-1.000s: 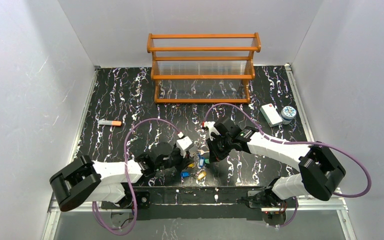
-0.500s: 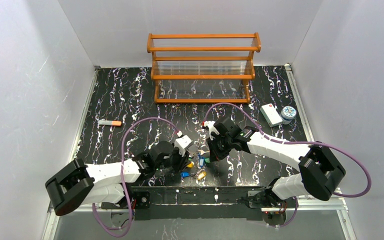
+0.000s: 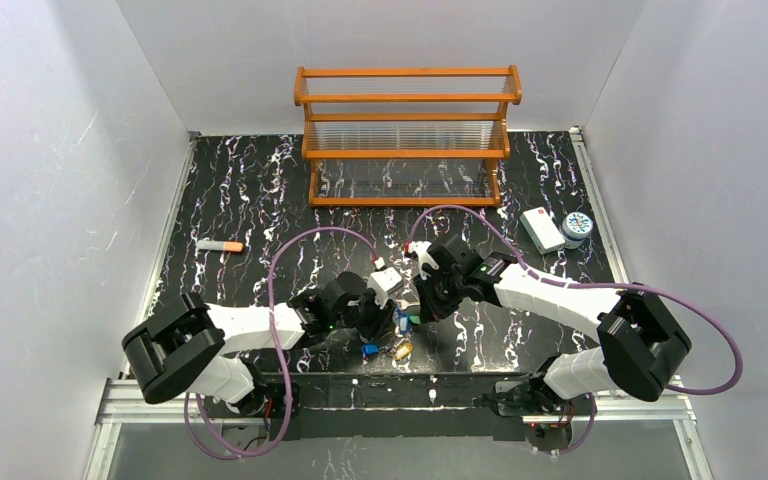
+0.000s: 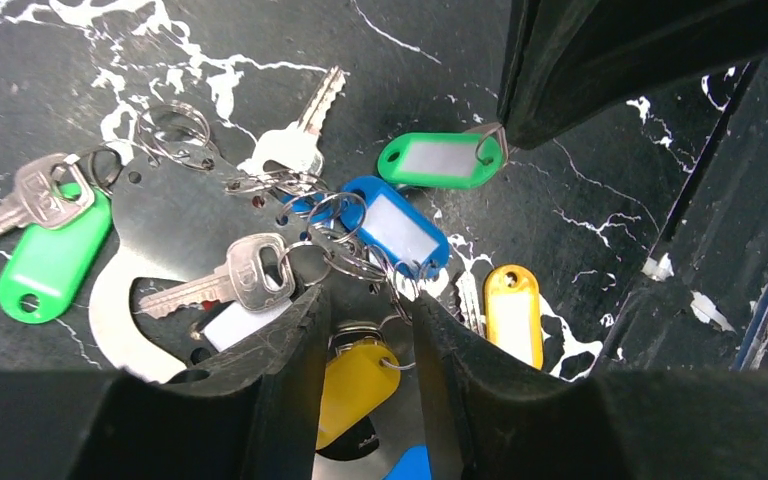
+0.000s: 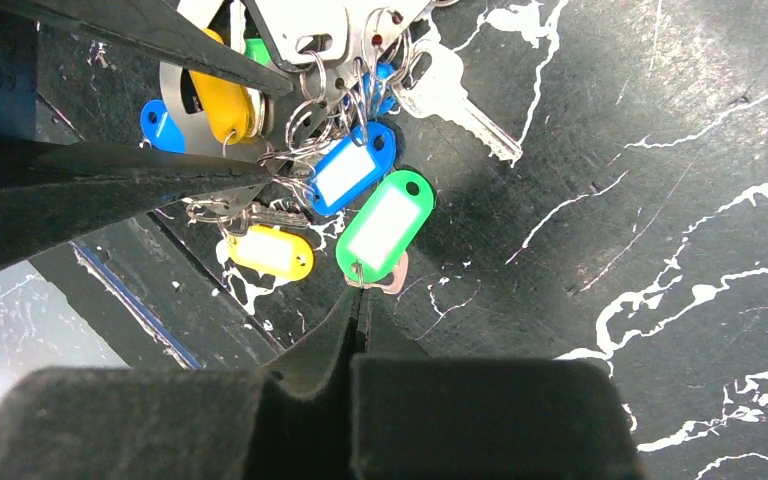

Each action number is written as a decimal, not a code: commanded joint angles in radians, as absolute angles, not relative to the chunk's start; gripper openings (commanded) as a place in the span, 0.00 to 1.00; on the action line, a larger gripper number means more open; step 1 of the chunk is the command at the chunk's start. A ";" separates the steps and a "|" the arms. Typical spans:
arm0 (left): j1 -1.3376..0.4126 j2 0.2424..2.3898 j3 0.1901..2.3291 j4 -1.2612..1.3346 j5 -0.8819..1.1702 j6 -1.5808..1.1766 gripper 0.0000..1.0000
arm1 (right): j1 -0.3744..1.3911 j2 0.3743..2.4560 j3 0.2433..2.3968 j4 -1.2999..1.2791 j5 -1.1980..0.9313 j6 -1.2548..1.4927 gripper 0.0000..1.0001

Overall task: Put the keys on the keyring
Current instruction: Pick up the keyring from the center of the board, then insert the key onto the keyring, then adjust the key on the keyring.

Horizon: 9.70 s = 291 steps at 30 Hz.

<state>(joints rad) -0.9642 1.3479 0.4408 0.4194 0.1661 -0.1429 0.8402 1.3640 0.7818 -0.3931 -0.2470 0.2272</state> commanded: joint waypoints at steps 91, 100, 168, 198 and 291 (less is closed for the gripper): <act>-0.974 0.894 0.043 0.883 0.251 -0.026 0.00 | 0.897 1.425 0.860 -0.171 -0.664 0.204 0.01; -0.974 0.900 0.043 0.885 0.251 -0.029 0.00 | 0.902 1.425 0.869 -0.159 -0.652 0.208 0.01; -0.975 0.842 0.028 0.893 0.218 -0.044 0.00 | 0.916 0.972 0.373 0.471 -0.560 0.066 0.77; -0.974 0.851 0.029 0.893 0.221 -0.050 0.00 | 0.926 1.279 0.336 0.932 -0.701 -0.036 0.40; -0.974 0.856 0.195 0.569 0.217 0.181 0.39 | 0.949 1.391 0.800 -0.203 -0.501 -0.547 0.01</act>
<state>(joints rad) -0.9707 0.8341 0.1543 0.6010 0.1577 0.1169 0.9451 1.3952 0.7803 -0.1158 -0.5220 -0.4789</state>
